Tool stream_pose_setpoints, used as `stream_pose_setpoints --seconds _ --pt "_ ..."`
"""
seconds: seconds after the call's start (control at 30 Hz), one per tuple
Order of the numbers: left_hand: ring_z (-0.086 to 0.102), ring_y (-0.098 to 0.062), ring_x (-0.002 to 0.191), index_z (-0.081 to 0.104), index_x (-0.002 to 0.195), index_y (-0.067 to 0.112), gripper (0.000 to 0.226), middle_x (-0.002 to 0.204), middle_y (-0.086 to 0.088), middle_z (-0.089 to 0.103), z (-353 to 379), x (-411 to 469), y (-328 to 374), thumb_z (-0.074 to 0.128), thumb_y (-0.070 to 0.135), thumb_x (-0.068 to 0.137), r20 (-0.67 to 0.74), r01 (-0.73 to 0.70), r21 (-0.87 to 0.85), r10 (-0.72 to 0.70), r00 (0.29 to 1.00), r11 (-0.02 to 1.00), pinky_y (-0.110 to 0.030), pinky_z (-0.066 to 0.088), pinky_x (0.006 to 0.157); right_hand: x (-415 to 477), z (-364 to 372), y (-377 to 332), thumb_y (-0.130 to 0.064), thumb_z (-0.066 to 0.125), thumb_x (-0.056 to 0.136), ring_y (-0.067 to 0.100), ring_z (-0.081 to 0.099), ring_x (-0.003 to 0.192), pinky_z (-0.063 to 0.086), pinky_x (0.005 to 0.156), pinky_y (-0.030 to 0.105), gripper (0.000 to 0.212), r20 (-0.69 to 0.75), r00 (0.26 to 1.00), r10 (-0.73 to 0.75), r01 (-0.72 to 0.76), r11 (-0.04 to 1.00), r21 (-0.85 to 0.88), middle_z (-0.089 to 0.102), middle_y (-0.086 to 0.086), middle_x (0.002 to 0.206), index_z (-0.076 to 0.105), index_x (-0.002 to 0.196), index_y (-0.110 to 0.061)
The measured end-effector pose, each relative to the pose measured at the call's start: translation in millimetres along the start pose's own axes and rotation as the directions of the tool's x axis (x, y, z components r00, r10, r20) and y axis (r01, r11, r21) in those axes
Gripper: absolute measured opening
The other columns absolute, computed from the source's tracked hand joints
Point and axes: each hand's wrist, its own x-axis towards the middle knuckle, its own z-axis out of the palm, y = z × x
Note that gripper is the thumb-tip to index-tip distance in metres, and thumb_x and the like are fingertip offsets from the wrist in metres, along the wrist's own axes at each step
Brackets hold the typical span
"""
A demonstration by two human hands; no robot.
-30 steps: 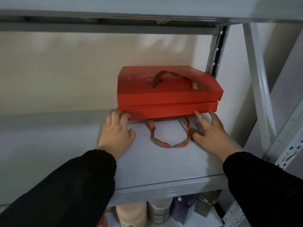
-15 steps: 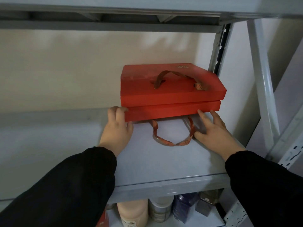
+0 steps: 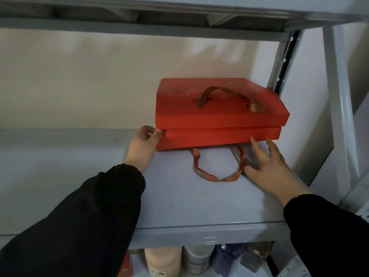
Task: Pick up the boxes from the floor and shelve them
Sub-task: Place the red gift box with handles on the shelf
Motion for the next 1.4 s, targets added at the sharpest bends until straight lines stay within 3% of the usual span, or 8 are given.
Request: stream_pose_setpoints --seconds 0.13,0.27,0.53,0.77,0.97,1.07,1.2,1.4 --pt "0.064 -0.020 0.075 0.046 0.093 0.037 0.022 0.085 0.000 0.064 -3 -10 6 0.068 0.038 0.089 -0.021 -0.100 -0.011 0.100 0.995 0.995 -0.040 0.054 0.070 0 1 1 -0.050 0.059 0.090 0.033 0.013 0.154 0.020 0.123 0.044 0.086 -0.018 1.000 0.007 -0.006 0.999 0.038 0.001 0.004 0.170 0.008 0.159 -0.050" --pt "0.068 -0.013 0.076 0.052 0.098 0.039 0.026 0.087 0.003 0.070 -5 -11 3 0.072 0.024 0.087 0.011 -0.116 0.010 0.116 0.993 0.993 -0.029 0.051 0.070 1 1 2 -0.052 0.059 0.090 0.034 0.013 0.154 0.021 0.123 0.045 0.087 -0.009 1.000 0.019 -0.019 1.000 0.022 0.001 0.003 0.170 0.005 0.158 -0.051" --pt "0.072 -0.014 0.080 0.061 0.091 0.029 0.013 0.090 0.002 0.073 -4 -6 -1 0.074 0.024 0.090 0.003 -0.077 0.001 0.077 0.997 0.997 -0.032 0.057 0.078 2 3 3 -0.051 0.060 0.090 0.033 0.014 0.154 0.022 0.122 0.045 0.089 -0.023 1.000 0.016 -0.016 1.000 0.003 0.002 0.005 0.170 0.005 0.160 -0.047" --pt "0.066 -0.008 0.080 0.059 0.093 0.027 0.010 0.088 0.006 0.069 2 -7 8 0.068 0.022 0.093 -0.045 -0.116 0.066 0.119 0.992 0.991 -0.021 0.045 0.068 2 3 3 -0.051 0.061 0.089 0.033 0.015 0.153 0.025 0.122 0.046 0.091 -0.025 1.000 0.006 -0.006 1.000 0.007 0.001 0.004 0.169 0.004 0.159 -0.047" --pt "0.059 -0.004 0.076 0.060 0.095 0.027 0.005 0.088 0.005 0.062 4 -13 6 0.061 0.022 0.096 -0.005 -0.262 0.291 0.276 0.961 0.920 -0.016 0.043 0.065 2 4 4 -0.051 0.062 0.088 0.032 0.018 0.153 0.026 0.121 0.046 0.090 -0.036 0.999 0.009 -0.008 1.000 0.020 0.005 0.004 0.169 0.008 0.160 -0.045" --pt "0.056 -0.003 0.079 0.071 0.111 0.030 0.021 0.099 0.008 0.059 4 -14 2 0.059 0.020 0.098 0.025 -0.331 0.326 0.342 0.939 0.886 -0.012 0.040 0.075 1 4 3 -0.050 0.063 0.088 0.032 0.019 0.152 0.027 0.121 0.046 0.090 -0.048 0.999 0.010 -0.008 0.999 0.032 0.007 0.004 0.169 0.010 0.160 -0.043" --pt "0.055 -0.009 0.090 0.071 0.122 0.028 0.029 0.107 0.005 0.058 5 -14 3 0.056 0.017 0.101 0.051 -0.360 0.363 0.368 0.928 0.859 -0.018 0.039 0.087 2 4 3 -0.050 0.063 0.087 0.032 0.020 0.152 0.027 0.121 0.045 0.090 -0.047 0.999 0.008 -0.007 0.999 0.033 0.008 0.005 0.168 0.011 0.160 -0.042" --pt "0.053 -0.012 0.091 0.070 0.125 0.023 0.034 0.108 0.003 0.053 7 -14 2 0.051 0.009 0.101 0.098 -0.391 0.383 0.384 0.918 0.837 -0.001 0.033 0.078 2 4 3 -0.051 0.064 0.085 0.034 0.024 0.150 0.029 0.119 0.048 0.089 -0.057 0.998 0.008 -0.005 0.999 0.042 0.012 0.006 0.167 0.014 0.159 -0.041"
